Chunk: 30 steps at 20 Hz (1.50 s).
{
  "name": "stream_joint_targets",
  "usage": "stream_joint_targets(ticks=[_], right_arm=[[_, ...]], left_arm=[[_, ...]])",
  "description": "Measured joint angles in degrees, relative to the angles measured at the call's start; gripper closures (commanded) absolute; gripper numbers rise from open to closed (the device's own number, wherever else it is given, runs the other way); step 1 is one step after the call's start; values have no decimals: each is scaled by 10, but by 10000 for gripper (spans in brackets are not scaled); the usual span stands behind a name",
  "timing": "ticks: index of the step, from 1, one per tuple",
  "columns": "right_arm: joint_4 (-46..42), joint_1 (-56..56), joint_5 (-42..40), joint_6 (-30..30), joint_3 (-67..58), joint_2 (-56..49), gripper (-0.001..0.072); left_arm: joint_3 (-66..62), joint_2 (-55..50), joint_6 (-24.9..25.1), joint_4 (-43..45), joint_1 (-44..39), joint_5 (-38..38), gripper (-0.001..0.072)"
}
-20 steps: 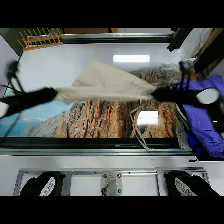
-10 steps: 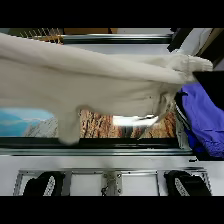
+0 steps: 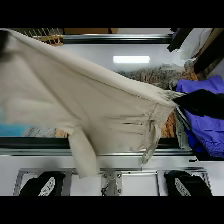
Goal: Fold the clothes and pants, and hang the long-sleeved shirts on hangers.
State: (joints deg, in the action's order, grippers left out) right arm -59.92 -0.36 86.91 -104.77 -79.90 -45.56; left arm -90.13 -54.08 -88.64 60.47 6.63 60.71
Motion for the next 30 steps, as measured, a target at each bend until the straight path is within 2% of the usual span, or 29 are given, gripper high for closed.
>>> stream_joint_targets(ticks=[2, 5, 10, 13, 17, 24, 27, 30], right_arm=[[-19, -2, -6, 10, 6, -80, 691], [-36, -4, -65, 26, 5, -198, 691], [-47, -6, -153, 59, -11, -292, 691], [-92, -17, -151, 72, 7, -291, 691], [-144, -34, -160, 77, 106, -258, 691], [-167, -41, -300, 79, 318, -237, 691], [-169, -47, -345, 80, 366, -245, 691], [-169, -54, -369, 80, 386, -259, 688]], left_arm=[[-8, -96, 0, 0, -23, 0, 700], [-64, -232, 0, 2, -50, 5, 700], [-152, -343, 1, -2, -59, 48, 701], [-109, -321, 2, 12, -59, 73, 701], [82, -229, 3, 46, -64, 46, 701], [466, -101, 4, 50, -72, -90, 701], [557, -89, 4, 38, -88, -155, 701], [595, -103, 4, 31, -107, -191, 701]])
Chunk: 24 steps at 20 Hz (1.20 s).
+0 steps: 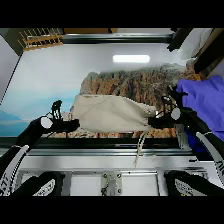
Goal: Fold the clothes and pants, and hang the long-sleeved shirts on hangers.
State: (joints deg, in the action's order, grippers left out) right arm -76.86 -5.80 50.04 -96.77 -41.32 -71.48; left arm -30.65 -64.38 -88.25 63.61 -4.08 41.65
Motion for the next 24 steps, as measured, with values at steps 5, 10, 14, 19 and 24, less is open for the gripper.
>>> stream_joint_targets(ticks=[5, 10, 14, 19, 24], right_arm=[[12, -6, -13, 0, 9, -7, 269], [47, 17, 51, 42, -19, 44, 1], [90, 98, 116, 113, -49, 90, 0], [222, 186, 139, 257, -59, 37, -3], [334, 205, 143, 413, -62, -74, -4]], left_arm=[[-15, -27, 0, -4, -11, -7, 588], [-77, 16, -2, -4, 9, 38, 154], [-113, 90, -2, -3, 37, 90, 155], [-124, 142, -9, -6, 11, 111, 595], [-127, 134, -17, -7, -50, 110, 595]])
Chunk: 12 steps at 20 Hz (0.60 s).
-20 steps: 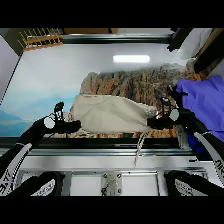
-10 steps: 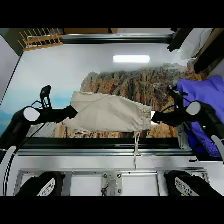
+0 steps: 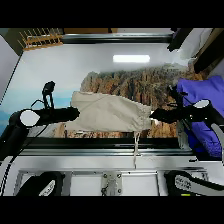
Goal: Fold the clothes and pants, and hang the long-sleeved shirts on hangers.
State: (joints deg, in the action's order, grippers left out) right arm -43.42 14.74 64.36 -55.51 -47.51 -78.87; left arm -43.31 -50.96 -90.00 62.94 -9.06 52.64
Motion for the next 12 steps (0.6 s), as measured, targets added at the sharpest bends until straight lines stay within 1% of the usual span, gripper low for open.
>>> stream_joint_targets(ticks=[2, 5, 12], right_arm=[[21, 2, -5, 33, 0, -33, -4], [47, 3, -13, 59, -1, -70, -4], [117, -41, -17, 75, -2, -118, 0]], left_arm=[[0, -9, -7, -1, -17, -1, 595], [0, -20, -19, -1, -31, -1, 595], [0, -24, -30, -1, -39, -3, 595]])
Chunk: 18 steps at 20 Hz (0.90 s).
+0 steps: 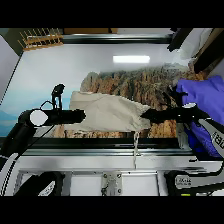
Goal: Fold the clothes and pants, and hang the long-sleeved shirts on hangers.
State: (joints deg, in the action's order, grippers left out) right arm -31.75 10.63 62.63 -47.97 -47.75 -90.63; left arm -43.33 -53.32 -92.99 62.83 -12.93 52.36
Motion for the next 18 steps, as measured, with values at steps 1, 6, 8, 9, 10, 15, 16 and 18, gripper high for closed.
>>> stream_joint_targets(ticks=[1, 6, 8, 9, 10, 15, 16, 18], right_arm=[[3, -11, -3, 0, 0, -2, 0], [33, -72, -24, 0, 0, -9, 11], [44, -91, -47, 0, 0, -10, 540], [45, -99, -59, 3, 1, -12, 609], [52, -105, -60, 12, 1, -12, 662], [87, -124, -63, 32, -11, -3, 693], [84, -124, -61, 23, -19, 5, 693], [49, -117, -60, -38, -57, 34, 693]], left_arm=[[0, 0, 0, 0, 0, 0, 595], [0, 0, -2, 0, 0, 0, 595], [0, 0, -2, 0, 0, 1, 595], [0, 0, -2, 0, 0, 2, 595], [0, 0, -2, 0, 0, 1, 595], [0, 0, -2, 1, 0, 2, 595], [0, 0, -2, 1, 0, 1, 595], [0, 0, -2, 1, 0, 2, 595]])
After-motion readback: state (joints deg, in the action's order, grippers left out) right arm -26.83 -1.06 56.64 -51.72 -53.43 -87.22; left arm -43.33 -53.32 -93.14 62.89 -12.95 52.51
